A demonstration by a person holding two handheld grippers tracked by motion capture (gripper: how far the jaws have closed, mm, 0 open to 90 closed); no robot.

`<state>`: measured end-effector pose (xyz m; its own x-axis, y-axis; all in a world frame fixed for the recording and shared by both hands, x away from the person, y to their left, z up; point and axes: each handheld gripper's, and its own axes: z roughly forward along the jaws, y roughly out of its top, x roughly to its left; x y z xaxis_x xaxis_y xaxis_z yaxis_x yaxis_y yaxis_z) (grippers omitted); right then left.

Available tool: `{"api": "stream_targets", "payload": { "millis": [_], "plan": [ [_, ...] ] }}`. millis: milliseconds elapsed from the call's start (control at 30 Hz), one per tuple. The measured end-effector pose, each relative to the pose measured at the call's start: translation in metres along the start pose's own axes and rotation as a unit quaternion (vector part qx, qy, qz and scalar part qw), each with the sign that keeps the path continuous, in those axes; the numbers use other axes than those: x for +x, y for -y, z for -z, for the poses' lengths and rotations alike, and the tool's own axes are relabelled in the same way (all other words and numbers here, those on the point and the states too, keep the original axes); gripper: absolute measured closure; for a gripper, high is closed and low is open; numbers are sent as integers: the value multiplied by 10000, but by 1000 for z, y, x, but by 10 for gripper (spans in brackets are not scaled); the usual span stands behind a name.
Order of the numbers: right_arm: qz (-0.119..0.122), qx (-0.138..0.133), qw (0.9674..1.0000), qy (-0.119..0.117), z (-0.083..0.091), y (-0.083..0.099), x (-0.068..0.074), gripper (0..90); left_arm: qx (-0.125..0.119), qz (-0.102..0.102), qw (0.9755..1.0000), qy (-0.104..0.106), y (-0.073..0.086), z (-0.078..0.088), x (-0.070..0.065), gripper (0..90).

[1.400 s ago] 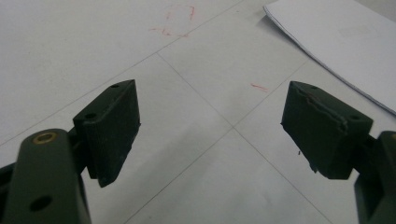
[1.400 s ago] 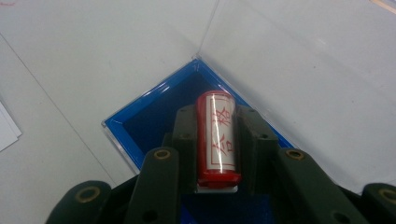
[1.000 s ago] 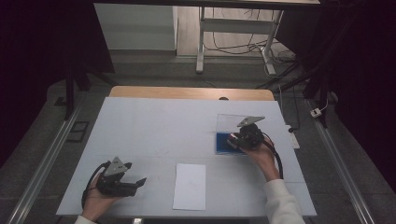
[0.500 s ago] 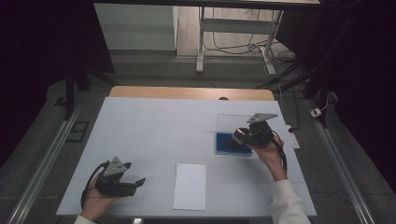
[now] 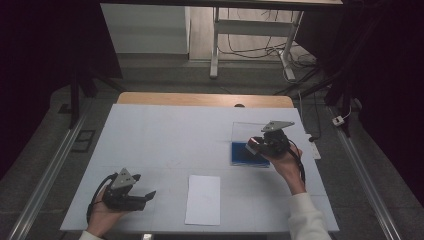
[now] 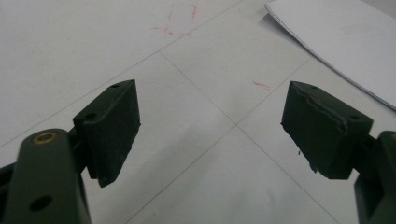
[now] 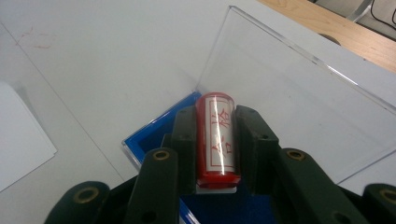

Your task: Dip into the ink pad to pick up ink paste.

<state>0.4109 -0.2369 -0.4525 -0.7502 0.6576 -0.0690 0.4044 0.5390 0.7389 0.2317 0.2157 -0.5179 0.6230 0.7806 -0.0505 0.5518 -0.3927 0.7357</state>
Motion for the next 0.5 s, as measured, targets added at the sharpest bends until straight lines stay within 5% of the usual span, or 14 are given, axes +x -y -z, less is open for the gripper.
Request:
{"api": "stream_targets", "payload": {
  "millis": [500],
  "plan": [
    [-16,227,9997,57,-9,-1,2,694,19,-16,10000,12,0,0,0,195]
  ]
}}
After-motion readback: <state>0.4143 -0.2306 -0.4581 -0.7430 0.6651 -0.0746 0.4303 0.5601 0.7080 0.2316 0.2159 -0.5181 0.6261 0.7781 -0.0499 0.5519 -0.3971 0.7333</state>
